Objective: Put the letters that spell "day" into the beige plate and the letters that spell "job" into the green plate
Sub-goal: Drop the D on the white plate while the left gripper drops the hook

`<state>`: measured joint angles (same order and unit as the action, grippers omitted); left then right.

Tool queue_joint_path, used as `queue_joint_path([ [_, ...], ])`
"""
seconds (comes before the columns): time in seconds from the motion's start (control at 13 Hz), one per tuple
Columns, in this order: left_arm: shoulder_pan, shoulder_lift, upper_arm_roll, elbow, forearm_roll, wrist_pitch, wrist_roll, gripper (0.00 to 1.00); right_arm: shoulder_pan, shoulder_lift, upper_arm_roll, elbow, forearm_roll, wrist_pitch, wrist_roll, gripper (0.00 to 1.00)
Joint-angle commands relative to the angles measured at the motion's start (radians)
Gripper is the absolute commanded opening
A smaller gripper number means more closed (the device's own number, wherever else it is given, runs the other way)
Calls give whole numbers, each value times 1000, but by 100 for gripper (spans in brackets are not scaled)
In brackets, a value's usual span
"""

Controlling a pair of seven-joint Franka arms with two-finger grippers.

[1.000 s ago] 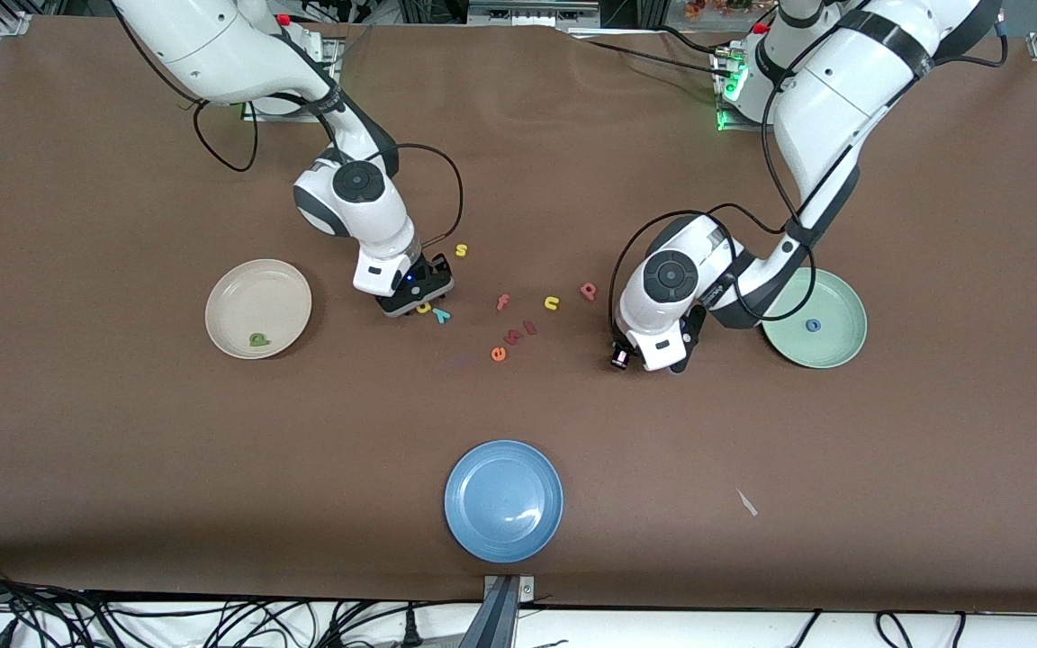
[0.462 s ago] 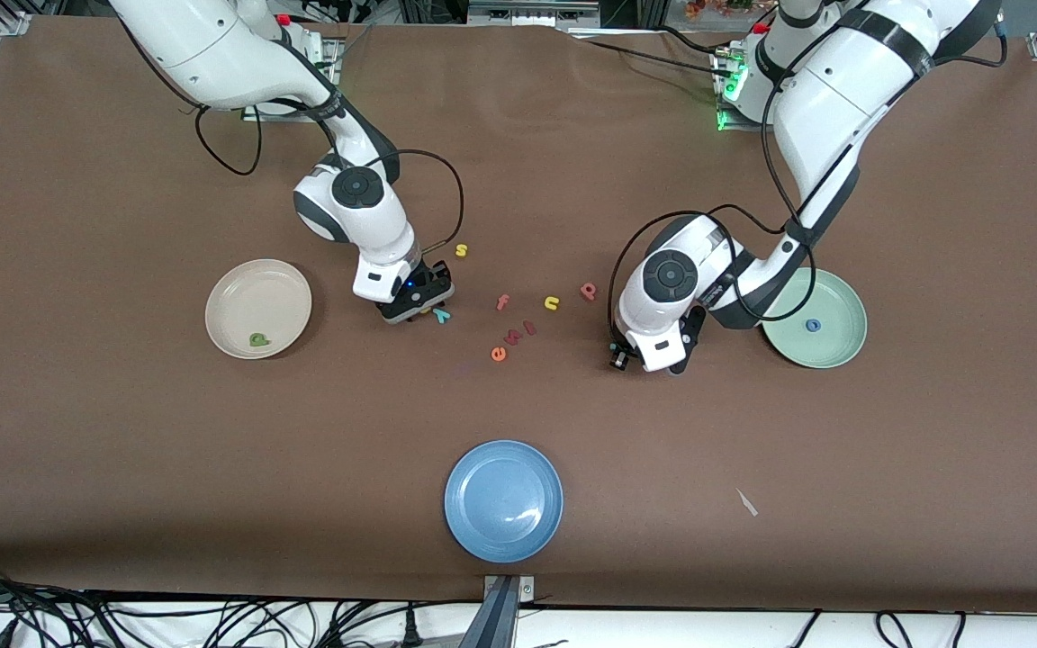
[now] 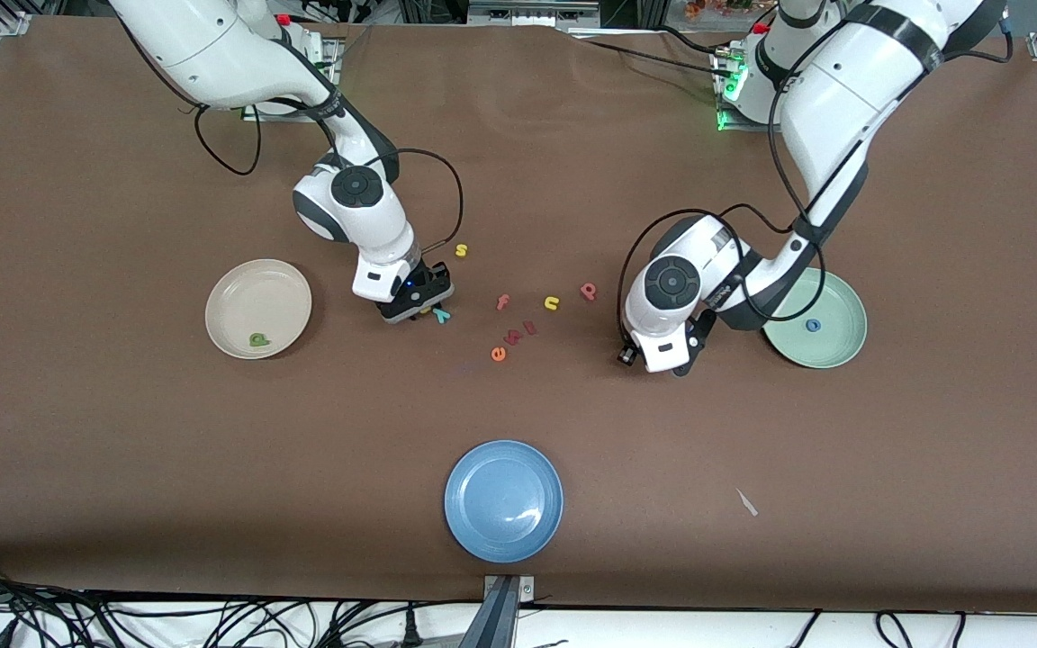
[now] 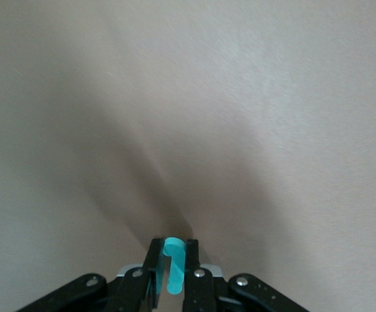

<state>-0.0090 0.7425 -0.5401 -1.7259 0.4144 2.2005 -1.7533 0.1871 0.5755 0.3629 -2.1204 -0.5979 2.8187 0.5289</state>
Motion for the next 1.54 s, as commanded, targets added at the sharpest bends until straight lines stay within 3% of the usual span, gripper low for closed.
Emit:
queue_joint_path([
  [0.0, 220, -72, -183, -15, -49, -184, 200, 12, -3, 1, -27, -46, -20, 8, 5, 45],
  [0.15, 430, -80, -352, -15, -52, -331, 351, 12, -3, -11, -28, -55, -20, 7, 0, 35],
  [0.31, 593, -80, -444, -17, -49, -442, 522, 12, -3, -35, -36, -61, -20, 2, -4, 24],
  [0.54, 714, -80, -454, -29, -7, -496, 768, 12, -8, -61, -36, -67, -17, -2, -7, 21],
  [0.69, 803, -61, -452, -66, 73, -486, 930, 12, -20, -117, -36, -69, -14, -76, -13, 21],
  [1.0, 926, -41, -443, -222, 184, -322, 1065, 14, -124, -261, -35, -118, 6, -206, -168, 21],
  [1.08, 934, -41, -428, -257, 214, -280, 1065, 19, -147, -296, -35, -124, 27, -264, -231, 21],
  [1.15, 934, -41, -414, -270, 219, -259, 1065, 33, -164, -327, -36, -121, 64, -336, -289, 22],
  [1.23, 934, -38, -414, -268, 219, -258, 1066, 72, -184, -345, -36, -116, 110, -401, -331, 23],
  [1.31, 929, -38, -416, -262, 221, -261, 1066, 100, -199, -358, -39, -118, 128, -430, -366, 24],
  [1.46, 926, -57, -446, -236, 198, -286, 1051, 100, -221, -359, -67, -128, 130, -473, -382, 26],
])
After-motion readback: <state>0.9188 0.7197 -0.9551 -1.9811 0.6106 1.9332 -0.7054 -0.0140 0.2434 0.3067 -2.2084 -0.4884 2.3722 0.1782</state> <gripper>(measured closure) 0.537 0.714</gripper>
